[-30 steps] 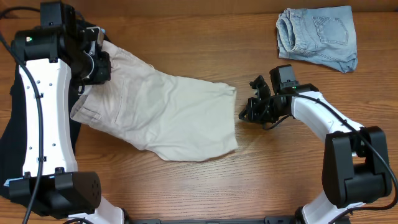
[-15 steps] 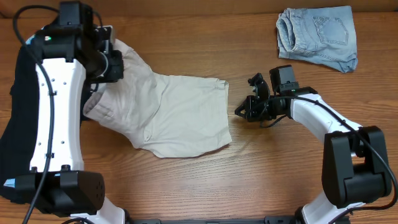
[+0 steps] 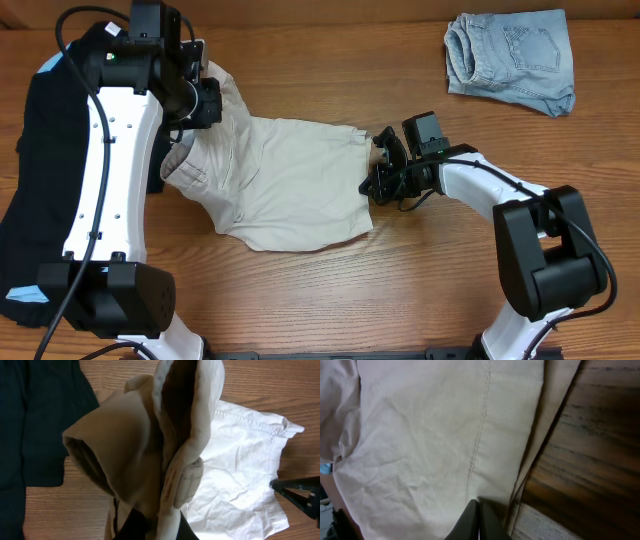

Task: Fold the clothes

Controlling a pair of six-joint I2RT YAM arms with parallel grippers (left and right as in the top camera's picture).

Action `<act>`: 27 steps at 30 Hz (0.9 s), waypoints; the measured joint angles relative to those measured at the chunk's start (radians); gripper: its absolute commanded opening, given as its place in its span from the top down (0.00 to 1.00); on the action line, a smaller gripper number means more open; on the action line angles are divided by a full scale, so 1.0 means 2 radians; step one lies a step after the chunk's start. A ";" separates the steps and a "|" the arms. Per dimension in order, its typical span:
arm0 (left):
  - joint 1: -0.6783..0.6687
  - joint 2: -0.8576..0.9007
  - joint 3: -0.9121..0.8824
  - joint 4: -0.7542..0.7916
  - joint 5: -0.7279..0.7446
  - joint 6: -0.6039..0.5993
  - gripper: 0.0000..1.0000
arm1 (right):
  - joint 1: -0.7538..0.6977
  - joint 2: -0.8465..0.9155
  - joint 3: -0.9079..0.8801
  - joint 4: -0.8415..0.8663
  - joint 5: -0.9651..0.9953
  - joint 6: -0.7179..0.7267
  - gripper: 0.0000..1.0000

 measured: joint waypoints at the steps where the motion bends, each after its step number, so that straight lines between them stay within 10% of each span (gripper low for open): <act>1: -0.002 0.000 0.000 0.000 0.000 -0.002 0.96 | 0.000 0.003 0.000 0.003 0.001 0.000 0.96; 27: -0.164 0.071 0.000 0.072 -0.007 -0.060 0.92 | 0.000 0.019 0.000 0.001 0.009 0.011 0.96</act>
